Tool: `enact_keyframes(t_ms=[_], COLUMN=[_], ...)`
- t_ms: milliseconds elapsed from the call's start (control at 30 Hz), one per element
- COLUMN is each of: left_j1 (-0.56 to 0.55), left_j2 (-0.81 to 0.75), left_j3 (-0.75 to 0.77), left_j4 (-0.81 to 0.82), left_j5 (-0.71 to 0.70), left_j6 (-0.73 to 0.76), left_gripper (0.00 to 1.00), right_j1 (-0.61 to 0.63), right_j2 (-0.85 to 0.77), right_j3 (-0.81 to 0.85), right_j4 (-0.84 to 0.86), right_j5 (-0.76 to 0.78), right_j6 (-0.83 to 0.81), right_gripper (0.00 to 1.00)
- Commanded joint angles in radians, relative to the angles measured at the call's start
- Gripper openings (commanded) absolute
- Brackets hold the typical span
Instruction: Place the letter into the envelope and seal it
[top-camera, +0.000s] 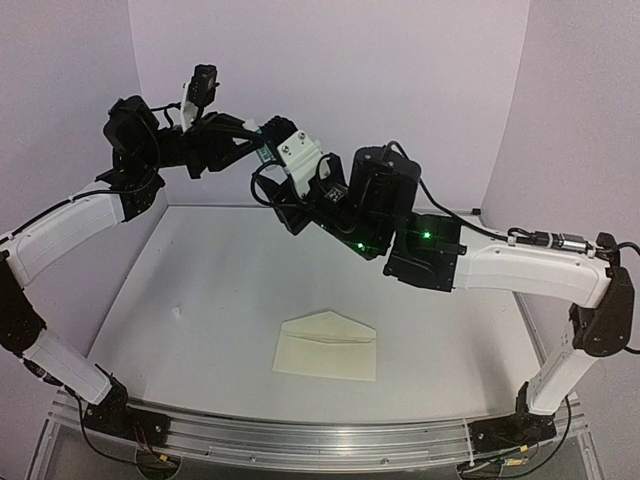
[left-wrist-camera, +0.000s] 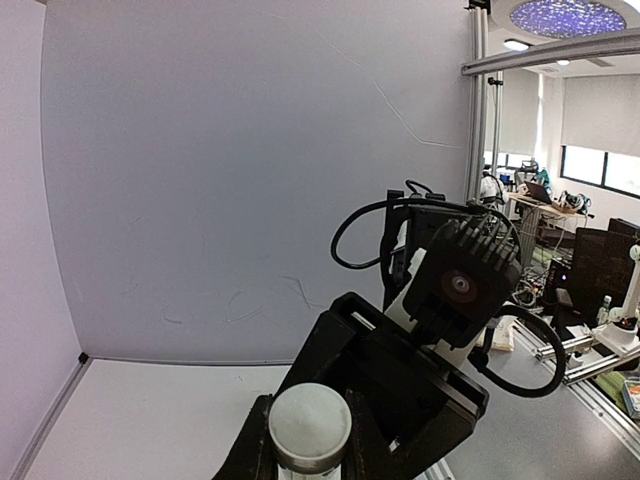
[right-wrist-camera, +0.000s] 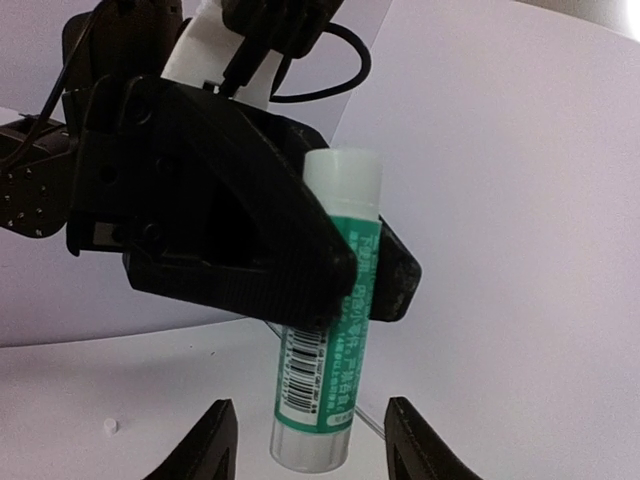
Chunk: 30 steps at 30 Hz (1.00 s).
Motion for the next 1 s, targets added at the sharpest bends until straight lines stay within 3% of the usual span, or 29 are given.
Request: enact_keyframes(t_ms=[0, 367, 533, 633, 967], left_j1=[-0.001, -0.001, -0.001, -0.001, -0.001], left_j2=[0.003, 0.002, -0.001, -0.001, 0.001], left_j3=[0.046, 0.045, 0.043, 0.042, 0.042], left_j4=[0.0, -0.008, 0.0, 0.001, 0.008], left_j5=[-0.001, 0.003, 0.005, 0.006, 0.018], left_j6=[0.013, 0.019, 0.014, 0.016, 0.01], left_gripper=[0.0, 0.0, 0.0, 0.0, 0.0], right_j1=[0.005, 0.005, 0.005, 0.005, 0.003], right_j2=[0.008, 0.027, 0.028, 0.024, 0.018], right_j3=[0.06, 0.088, 0.079, 0.073, 0.076], right_j4=[0.011, -0.015, -0.022, -0.024, -0.042], right_j5=[0.019, 0.022, 0.037, 0.049, 0.045], right_j6=[0.006, 0.011, 0.02, 0.027, 0.038], right_gripper=[0.42, 0.28, 0.35, 0.35, 0.01])
